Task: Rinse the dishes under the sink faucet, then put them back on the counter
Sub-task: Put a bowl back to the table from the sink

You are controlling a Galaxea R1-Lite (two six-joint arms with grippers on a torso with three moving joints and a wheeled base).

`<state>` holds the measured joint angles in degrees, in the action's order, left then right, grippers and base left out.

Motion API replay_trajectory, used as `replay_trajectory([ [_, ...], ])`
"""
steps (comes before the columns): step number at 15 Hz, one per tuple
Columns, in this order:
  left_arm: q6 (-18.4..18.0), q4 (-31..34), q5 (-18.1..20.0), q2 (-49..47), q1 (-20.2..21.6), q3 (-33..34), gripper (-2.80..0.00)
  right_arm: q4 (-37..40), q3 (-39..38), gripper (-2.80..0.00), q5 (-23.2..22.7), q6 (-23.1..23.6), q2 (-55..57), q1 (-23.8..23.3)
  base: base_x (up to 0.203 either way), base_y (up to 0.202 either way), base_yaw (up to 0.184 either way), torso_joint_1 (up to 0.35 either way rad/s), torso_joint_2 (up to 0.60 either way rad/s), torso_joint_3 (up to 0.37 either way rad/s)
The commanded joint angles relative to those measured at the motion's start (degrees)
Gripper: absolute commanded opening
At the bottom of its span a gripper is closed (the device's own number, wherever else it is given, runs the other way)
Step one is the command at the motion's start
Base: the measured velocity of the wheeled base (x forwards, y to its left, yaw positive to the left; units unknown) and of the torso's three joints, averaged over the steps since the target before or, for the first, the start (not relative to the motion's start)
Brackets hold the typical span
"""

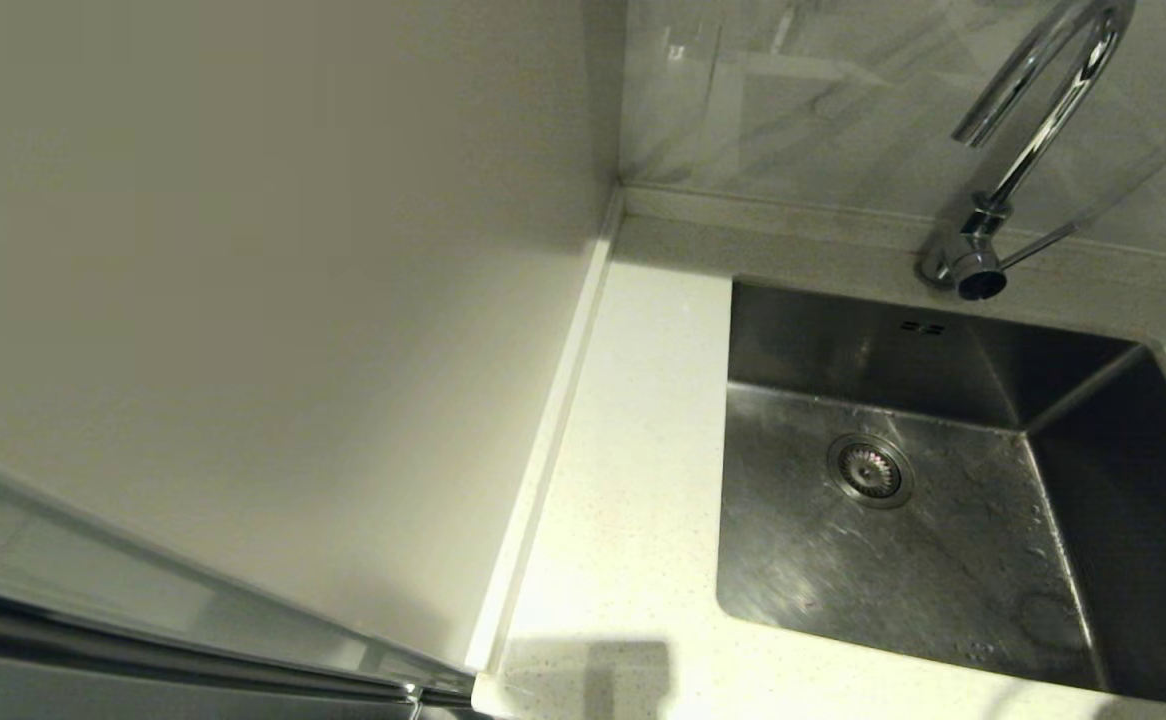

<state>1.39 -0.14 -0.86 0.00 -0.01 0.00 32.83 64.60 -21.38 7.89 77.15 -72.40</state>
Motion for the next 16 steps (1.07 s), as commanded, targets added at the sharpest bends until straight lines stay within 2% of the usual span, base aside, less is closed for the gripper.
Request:
replay_trajectory([
  [1, 0.01, -0.03, -0.09, 0.18, 0.01, 0.00, -2.80, 0.83, -2.41, -2.80, -0.79, 5.16, 0.61, -7.19, 0.000, 0.000, 0.000, 0.000, 0.00, 0.000],
  [3, 0.01, -0.03, -0.02, 0.18, 0.01, 0.00, -2.80, 0.81, -4.55, -2.80, -1.01, 9.79, 3.31, -10.85, 0.000, 0.000, 0.000, 0.000, 0.00, 0.000],
  [7, 0.01, -0.03, -0.02, 0.18, 0.01, 0.00, -2.80, -1.86, -5.44, -2.80, 1.41, 15.80, 9.83, -14.11, 0.000, 0.000, 0.000, 0.000, 0.00, 0.000],
  [12, 0.01, -0.03, -0.02, 0.18, 0.01, 0.00, -2.80, -13.06, -10.23, -2.80, 3.82, 16.51, 14.87, -15.31, 0.000, 0.000, 0.000, 0.000, 0.00, 0.000],
  [16, 0.01, -0.03, -0.02, 0.18, 0.01, 0.00, -2.80, -19.41, -13.87, -2.80, 3.89, 18.03, 16.62, -15.40, 0.000, 0.000, 0.000, 0.000, 0.00, 0.000],
])
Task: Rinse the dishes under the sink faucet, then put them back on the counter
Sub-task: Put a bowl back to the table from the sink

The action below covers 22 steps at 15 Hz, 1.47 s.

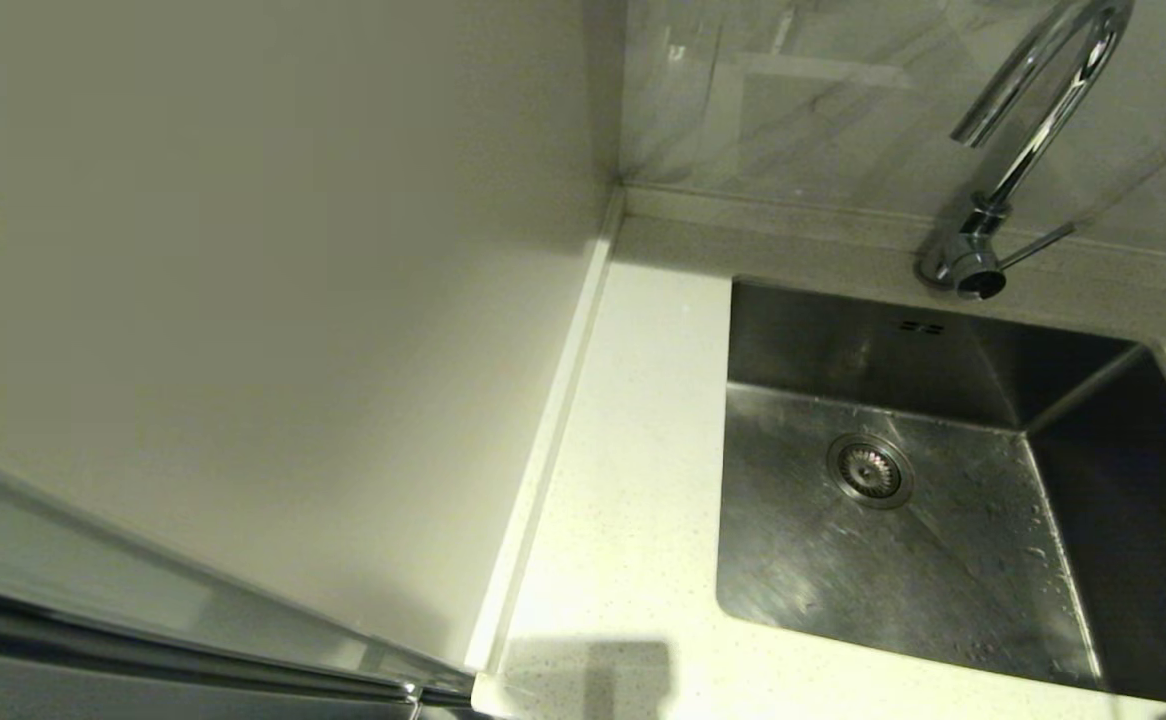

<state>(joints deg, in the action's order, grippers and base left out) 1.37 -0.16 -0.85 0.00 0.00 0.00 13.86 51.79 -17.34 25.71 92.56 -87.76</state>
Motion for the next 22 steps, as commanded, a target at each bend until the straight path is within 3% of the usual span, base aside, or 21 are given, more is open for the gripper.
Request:
replay_trajectory([
  [1, 0.03, -0.02, -0.03, 0.18, 0.00, 0.00, -2.80, -0.83, -1.76, -2.80, -0.16, 0.28, 1.19, -0.04, 0.000, 0.000, 0.000, 0.000, 0.00, 0.000],
  [13, 0.03, -0.02, -0.03, 0.18, 0.00, 0.00, -2.80, -1.26, -7.93, -2.80, -3.98, 10.20, -0.10, 0.30, 0.000, 0.000, 0.000, 0.000, 0.00, 0.000],
  [22, 0.03, -0.02, -0.03, 0.18, 0.00, 0.00, -2.80, -1.30, -6.44, -2.80, -8.33, 10.41, -1.24, 1.10, 0.000, 0.000, 0.000, 0.000, 0.00, 0.000],
])
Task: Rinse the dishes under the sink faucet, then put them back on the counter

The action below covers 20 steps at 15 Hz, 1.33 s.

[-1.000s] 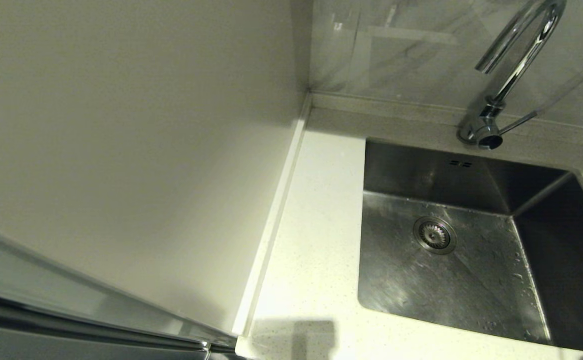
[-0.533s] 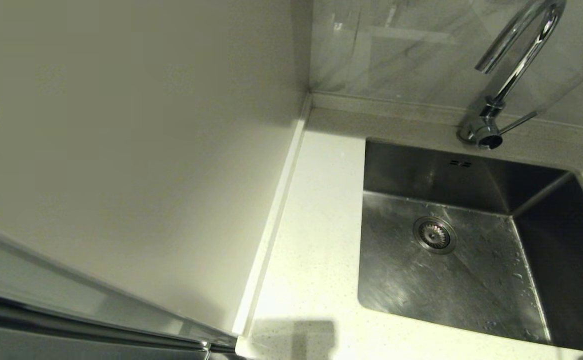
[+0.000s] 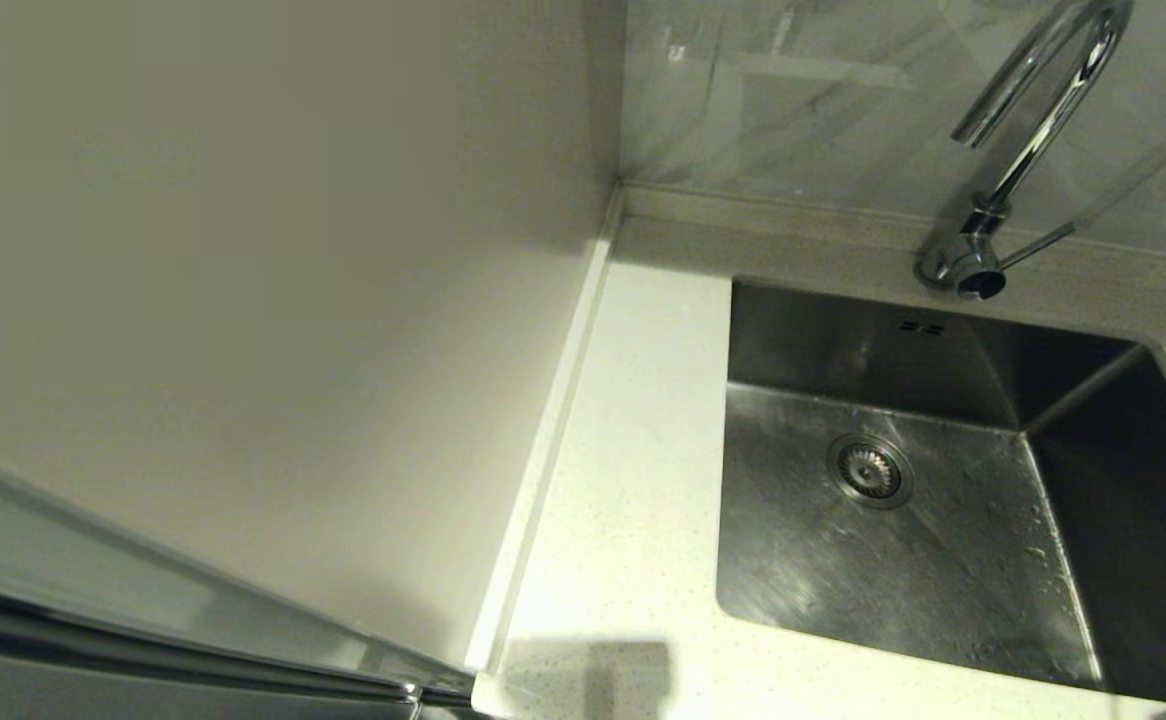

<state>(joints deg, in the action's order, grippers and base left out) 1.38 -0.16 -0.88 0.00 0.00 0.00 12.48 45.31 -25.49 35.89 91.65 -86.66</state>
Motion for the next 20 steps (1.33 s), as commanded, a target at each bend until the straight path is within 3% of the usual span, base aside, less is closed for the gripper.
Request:
replay_trajectory([
  [1, 0.03, -0.02, 0.00, 0.18, 0.00, 0.00, -2.80, 0.09, 0.21, -2.80, -0.28, 0.23, -0.52, 0.00, 0.000, 0.000, 0.000, 0.000, 0.00, 0.000],
  [2, 0.03, -0.02, 0.00, 0.18, -0.01, 0.00, -2.80, 0.09, 0.30, -2.80, -0.44, 0.23, -0.59, 0.00, 0.000, 0.000, 0.000, 0.000, 0.00, 0.000],
  [3, 0.03, -0.02, 0.00, 0.18, 0.00, 0.00, -2.80, 0.09, 0.54, 0.00, -0.84, 0.15, -0.59, 0.00, 0.000, 0.000, 0.000, 0.000, 0.00, 0.000],
  [10, 0.03, -0.02, -0.08, 0.18, 0.00, 0.00, -2.80, 0.09, 2.32, 0.00, -4.66, -1.57, -2.81, -0.09, 0.000, 0.000, 0.000, 0.000, 0.00, 0.000],
  [13, 0.03, -0.02, -0.03, 0.18, -0.01, 0.00, -2.80, 0.09, 2.55, 0.00, -8.37, -4.29, -6.55, -0.14, 0.000, 0.000, 0.000, 0.000, 0.00, 0.000],
  [20, 0.03, -0.02, -0.04, 0.18, 0.00, 0.00, -2.80, 0.13, 2.19, 0.00, -27.70, -7.08, -22.24, 1.27, 0.000, 0.000, 0.000, 0.000, 0.00, 0.000],
])
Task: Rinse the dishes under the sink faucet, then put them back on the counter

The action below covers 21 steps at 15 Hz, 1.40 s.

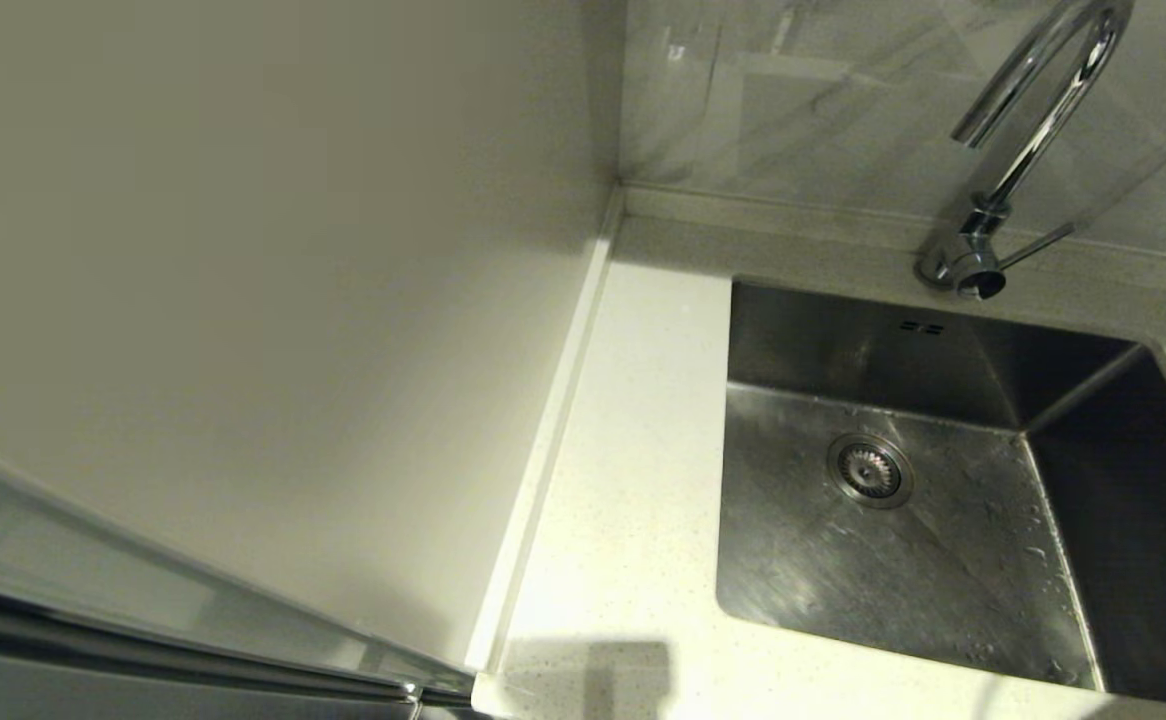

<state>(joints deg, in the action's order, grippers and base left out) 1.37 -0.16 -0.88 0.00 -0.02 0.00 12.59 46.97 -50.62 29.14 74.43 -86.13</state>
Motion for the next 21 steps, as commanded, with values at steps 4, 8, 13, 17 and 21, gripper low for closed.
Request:
replay_trajectory([
  [4, 0.03, -0.02, 0.00, 0.18, 0.02, 0.00, -2.80, -0.01, 4.99, 0.00, -4.78, -6.95, -11.77, 11.69, 0.000, 0.000, 0.000, 0.000, 0.00, 0.000],
  [8, 0.03, -0.02, 0.00, 0.18, 0.01, 0.00, -2.80, -0.02, 9.67, 0.00, 3.44, -12.58, -14.22, 26.99, 0.000, 0.000, 0.000, 0.000, 0.00, 0.000],
  [13, 0.03, -0.02, 0.00, 0.18, 0.02, 0.00, -2.80, -0.02, 14.08, -2.80, 18.55, -19.71, -16.48, 44.52, 0.000, 0.000, 0.000, 0.000, 0.00, 0.000],
  [17, 0.03, -0.02, -0.01, 0.18, 0.02, 0.00, -2.80, -3.36, 15.26, -2.80, 32.50, -24.27, -18.43, 60.39, 0.000, 0.000, 0.000, 0.000, 0.00, 0.000],
  [21, 0.03, -0.02, 0.00, 0.18, 0.02, 0.00, -2.80, -6.01, 13.82, -2.80, 41.86, -27.26, -24.87, 72.36, 0.000, 0.000, 0.000, 0.000, 0.00, 0.000],
])
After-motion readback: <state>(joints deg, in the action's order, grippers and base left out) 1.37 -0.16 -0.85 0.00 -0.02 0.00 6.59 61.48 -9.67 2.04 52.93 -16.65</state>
